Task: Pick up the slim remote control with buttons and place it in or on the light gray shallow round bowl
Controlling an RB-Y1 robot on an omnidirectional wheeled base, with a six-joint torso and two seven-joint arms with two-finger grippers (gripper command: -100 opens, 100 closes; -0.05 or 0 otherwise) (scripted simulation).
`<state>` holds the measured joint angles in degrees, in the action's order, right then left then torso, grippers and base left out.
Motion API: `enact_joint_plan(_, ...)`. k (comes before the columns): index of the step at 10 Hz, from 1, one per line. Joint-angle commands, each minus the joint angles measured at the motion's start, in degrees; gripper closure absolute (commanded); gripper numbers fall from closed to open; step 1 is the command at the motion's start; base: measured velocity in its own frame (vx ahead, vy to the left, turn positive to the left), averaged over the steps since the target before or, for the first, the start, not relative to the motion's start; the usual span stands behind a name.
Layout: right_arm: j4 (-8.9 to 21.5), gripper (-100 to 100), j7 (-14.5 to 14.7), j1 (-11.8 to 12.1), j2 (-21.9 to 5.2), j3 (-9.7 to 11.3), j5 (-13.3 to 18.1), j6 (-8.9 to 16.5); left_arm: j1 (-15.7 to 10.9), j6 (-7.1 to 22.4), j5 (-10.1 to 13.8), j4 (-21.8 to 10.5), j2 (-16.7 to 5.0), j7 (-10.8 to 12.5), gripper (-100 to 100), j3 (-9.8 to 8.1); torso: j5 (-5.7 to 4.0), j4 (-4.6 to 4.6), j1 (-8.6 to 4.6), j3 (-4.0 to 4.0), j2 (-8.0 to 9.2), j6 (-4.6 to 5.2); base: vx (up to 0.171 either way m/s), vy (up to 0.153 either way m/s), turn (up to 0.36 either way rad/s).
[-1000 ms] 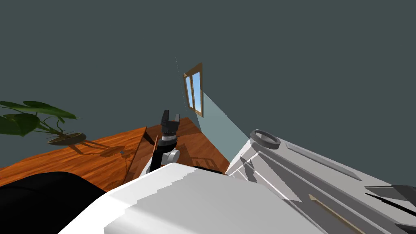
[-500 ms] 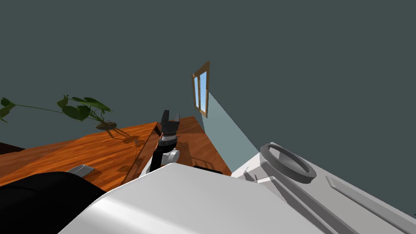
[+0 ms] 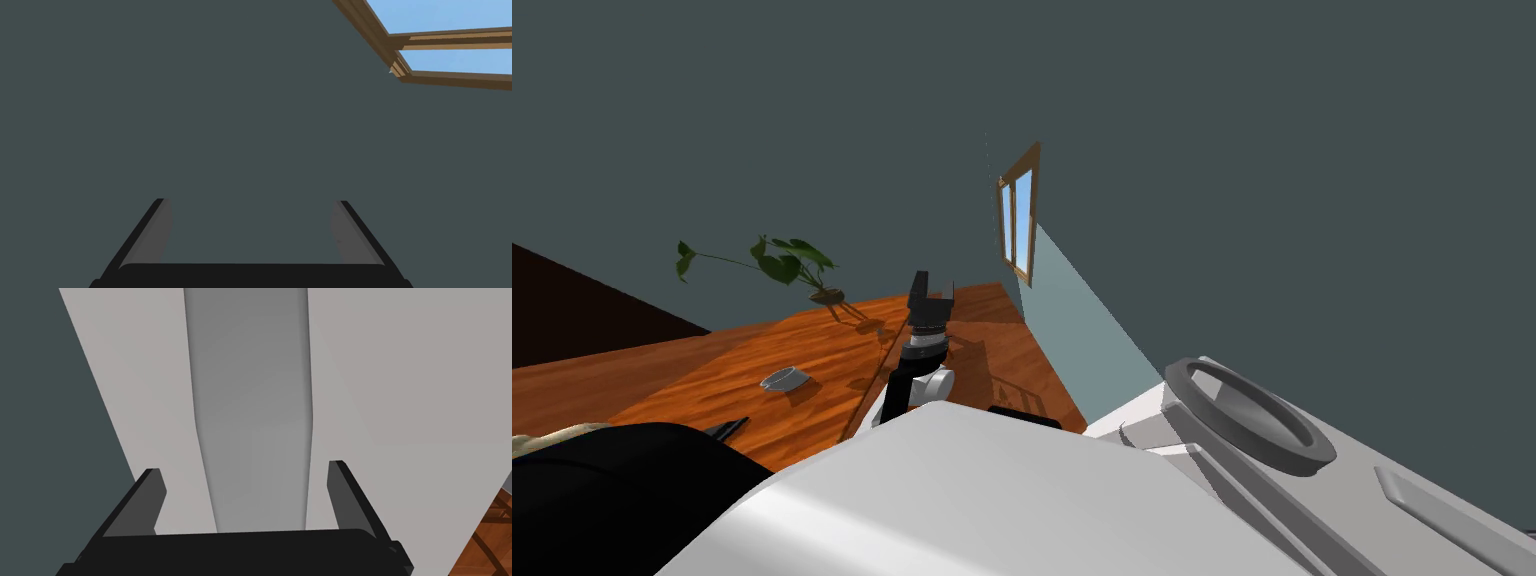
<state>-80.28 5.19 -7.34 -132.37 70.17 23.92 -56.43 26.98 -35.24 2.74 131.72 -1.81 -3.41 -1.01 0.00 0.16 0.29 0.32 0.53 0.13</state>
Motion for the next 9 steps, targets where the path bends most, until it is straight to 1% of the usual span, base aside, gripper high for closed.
enact_joint_plan(1, 2.1, -100, -1.8, 1.2, 1.9, -0.6, -0.2, 0.3, 0.0, 0.0, 0.0, 0.0, 0.0, 0.0, 0, 0.00, 0.00, 0.00, 0.00, 0.00, 0.00, 0.00, -0.195, 0.024, 0.200)
enact_joint_plan(2, 2.7, -100, -2.3, 1.6, 2.5, -0.8, -0.3, 0.3, 0.0, 0.0, 0.0, 0.0, 0.0, 0.0, 0, 0.00, 0.01, 0.02, 0.04, 0.05, 0.08, -0.01, -0.155, 0.006, 0.142)
enact_joint_plan(3, 2.0, -100, -1.9, 1.3, 2.0, -0.7, -0.2, 0.4, 0.0, 0.0, 0.0, 0.0, 0.0, 0.0, 0, 0.00, 0.01, 0.02, -0.01, 0.02, 0.01, 0.03, -0.058, -0.003, 0.019)
enact_joint_plan(4, 2.1, 100, -2.1, 1.3, 2.1, -0.7, -0.2, 0.4, 0.0, 0.0, 0.0, 0.0, 0.0, 0.0, 0, -0.01, 0.01, -0.03, -0.04, -0.12, -0.24, 0.05, -0.011, -0.001, -0.001)
enact_joint_plan(8, 2.1, 100, -2.0, 1.3, 2.0, -0.7, -0.2, 0.4, 0.0, 0.0, 0.0, 0.0, 0.0, 0.0, 0, -0.01, 0.01, -0.12, -0.02, -0.32, -0.57, 0.04, -0.001, 0.000, 0.000)
enact_joint_plan(9, 2.1, 0, -2.0, 1.3, 2.0, -0.7, -0.2, 0.4, 0.0, 0.0, 0.0, 0.0, 0.0, 0.0, 0, -0.01, 0.01, -0.13, -0.02, -0.33, -0.58, 0.05, 0.000, 0.000, 0.000)
